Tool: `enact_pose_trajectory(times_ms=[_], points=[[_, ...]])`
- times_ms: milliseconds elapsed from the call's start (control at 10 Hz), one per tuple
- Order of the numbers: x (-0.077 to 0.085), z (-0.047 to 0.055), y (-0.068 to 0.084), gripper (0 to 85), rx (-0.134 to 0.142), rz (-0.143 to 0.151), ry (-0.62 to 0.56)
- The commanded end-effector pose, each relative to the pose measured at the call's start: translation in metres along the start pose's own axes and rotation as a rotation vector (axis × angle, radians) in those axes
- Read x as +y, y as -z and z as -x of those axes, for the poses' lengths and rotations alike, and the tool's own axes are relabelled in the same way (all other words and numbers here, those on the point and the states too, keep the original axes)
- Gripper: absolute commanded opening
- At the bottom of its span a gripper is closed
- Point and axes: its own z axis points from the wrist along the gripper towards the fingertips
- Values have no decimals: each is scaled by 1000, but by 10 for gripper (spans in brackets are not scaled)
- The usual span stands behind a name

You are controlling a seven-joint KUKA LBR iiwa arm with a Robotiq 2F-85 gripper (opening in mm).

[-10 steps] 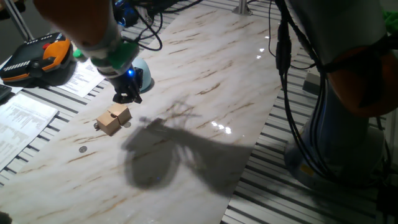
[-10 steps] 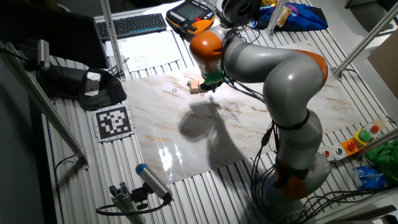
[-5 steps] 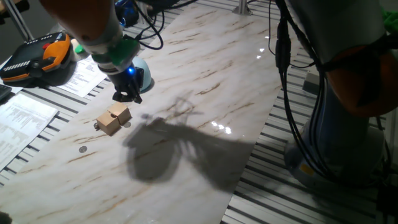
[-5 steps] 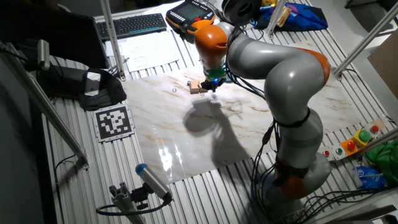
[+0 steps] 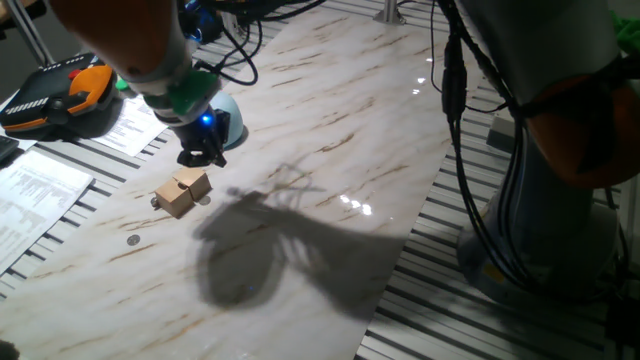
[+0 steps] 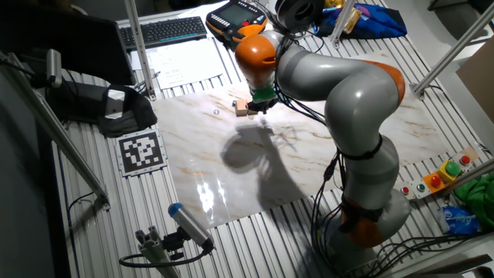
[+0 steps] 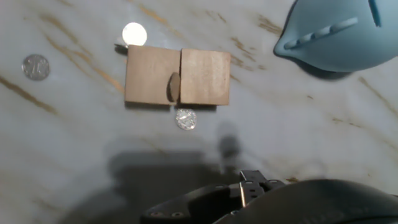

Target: Drop coins into a piggy bank

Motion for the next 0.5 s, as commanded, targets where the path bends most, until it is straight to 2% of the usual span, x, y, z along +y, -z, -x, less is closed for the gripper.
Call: enact_pose_trajectory(times_ms=[0, 100, 200, 400], points=[[3, 1, 1, 0, -4, -2, 0], [4, 3, 0, 0, -15, 7, 0], [10, 6, 0, 0, -19, -2, 5], [29, 6, 8, 0, -7, -28, -13]])
